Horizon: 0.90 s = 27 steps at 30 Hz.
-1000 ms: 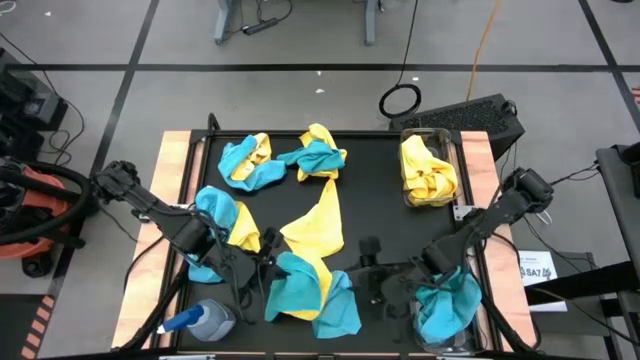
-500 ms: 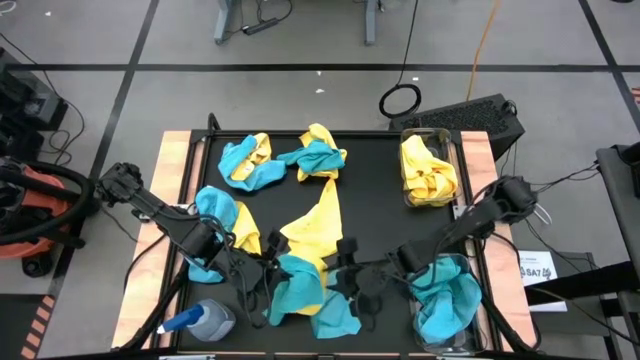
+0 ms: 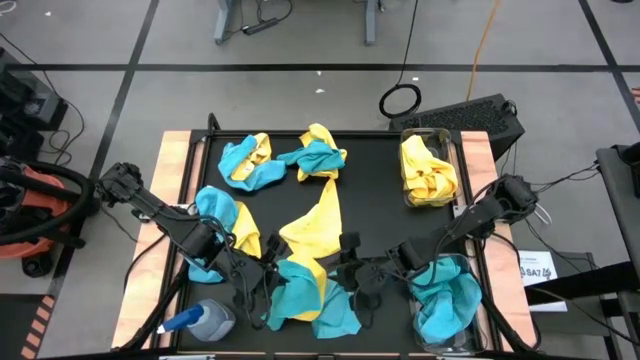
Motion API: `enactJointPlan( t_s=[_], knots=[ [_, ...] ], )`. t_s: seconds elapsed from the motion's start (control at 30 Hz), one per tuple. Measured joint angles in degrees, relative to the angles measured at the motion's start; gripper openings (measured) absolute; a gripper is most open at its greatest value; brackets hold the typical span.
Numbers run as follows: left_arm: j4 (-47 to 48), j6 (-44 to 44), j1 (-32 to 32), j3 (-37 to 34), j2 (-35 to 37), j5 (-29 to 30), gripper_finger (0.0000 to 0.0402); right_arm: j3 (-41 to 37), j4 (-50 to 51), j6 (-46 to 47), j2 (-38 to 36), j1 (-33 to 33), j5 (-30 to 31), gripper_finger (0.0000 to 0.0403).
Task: Sort microfiber towel by color & place in baskets
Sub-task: Put the blue towel into the bottom transparent bin
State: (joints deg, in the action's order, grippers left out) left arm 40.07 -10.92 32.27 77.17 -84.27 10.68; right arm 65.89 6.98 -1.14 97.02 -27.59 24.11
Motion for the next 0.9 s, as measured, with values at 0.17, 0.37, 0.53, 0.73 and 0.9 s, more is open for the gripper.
enactJointPlan(
  t_s=[0.17, 0.37, 0.53, 0.73, 0.9],
  knots=[
    [-0.7, -0.9, 0.0, 0.0, 0.0, -0.1, 0.0001, 0.0, -1.7, -0.1, 0.0, 0.1, -0.4, 0.0192],
    [-1.8, -2.0, 0.0, 0.0, 0.0, -0.1, 0.0001, 0.0, -5.9, 1.3, 0.4, 1.5, -9.3, 0.0271],
    [-2.5, -2.9, 0.0, 0.0, 0.0, -0.1, 0.0001, 0.0, -7.7, 2.0, 2.6, 2.6, -10.5, 0.0262],
    [-2.5, -2.9, 0.0, 0.0, 0.0, 0.1, 0.0001, 0.0, -7.6, 0.1, 3.7, 2.8, -10.6, 0.0155],
    [-2.1, -2.9, 0.0, 0.0, 0.0, 0.3, 0.0016, 0.0, -6.7, -3.4, 3.7, 2.8, -10.6, 0.0017]
  ],
)
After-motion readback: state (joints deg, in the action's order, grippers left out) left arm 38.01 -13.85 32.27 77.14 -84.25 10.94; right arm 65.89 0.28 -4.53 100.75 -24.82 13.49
